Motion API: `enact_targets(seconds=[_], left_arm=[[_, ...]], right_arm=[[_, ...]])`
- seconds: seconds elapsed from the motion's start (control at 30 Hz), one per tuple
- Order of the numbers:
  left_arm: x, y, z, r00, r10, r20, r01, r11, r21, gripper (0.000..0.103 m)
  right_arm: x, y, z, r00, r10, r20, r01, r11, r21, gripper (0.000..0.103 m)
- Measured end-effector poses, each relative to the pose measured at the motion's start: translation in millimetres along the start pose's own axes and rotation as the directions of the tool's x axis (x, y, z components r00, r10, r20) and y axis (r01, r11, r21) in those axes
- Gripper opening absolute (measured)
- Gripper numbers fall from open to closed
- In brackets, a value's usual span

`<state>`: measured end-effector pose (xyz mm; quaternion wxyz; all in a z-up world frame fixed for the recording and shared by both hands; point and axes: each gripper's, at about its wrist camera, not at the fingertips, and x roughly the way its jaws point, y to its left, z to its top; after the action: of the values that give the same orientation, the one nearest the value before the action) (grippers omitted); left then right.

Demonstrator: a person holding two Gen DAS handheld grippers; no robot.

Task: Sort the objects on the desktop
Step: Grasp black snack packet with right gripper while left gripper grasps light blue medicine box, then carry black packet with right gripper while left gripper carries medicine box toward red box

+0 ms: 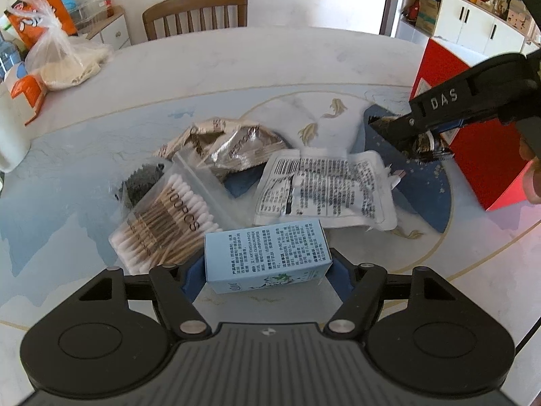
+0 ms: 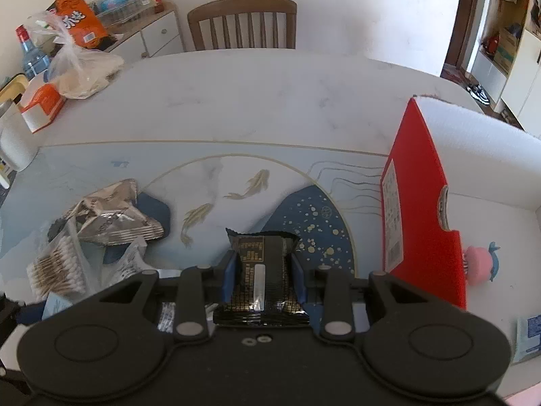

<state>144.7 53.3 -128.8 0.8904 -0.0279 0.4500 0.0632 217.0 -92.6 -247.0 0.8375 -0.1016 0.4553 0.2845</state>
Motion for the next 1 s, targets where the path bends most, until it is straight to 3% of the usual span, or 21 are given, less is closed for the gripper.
enact_targets(seconds=[0.4, 1.0], left_arm=[[-20.1, -4.0, 12.0, 0.999, -0.03, 0.024, 0.03, 0.999, 0.012, 0.072], [-55.3, -26.3, 43.9, 0.989, -0.135, 0.056, 0.13, 0.988, 0.079, 0.072]], right_arm=[[-35.4, 2.3, -3.3, 0.999, 0.028, 0.04, -0.028, 1.0, -0.004, 0.033], [-100.2, -19.5, -18.6, 0.988, 0.096, 0.119, -0.103, 0.993, 0.057, 0.033]])
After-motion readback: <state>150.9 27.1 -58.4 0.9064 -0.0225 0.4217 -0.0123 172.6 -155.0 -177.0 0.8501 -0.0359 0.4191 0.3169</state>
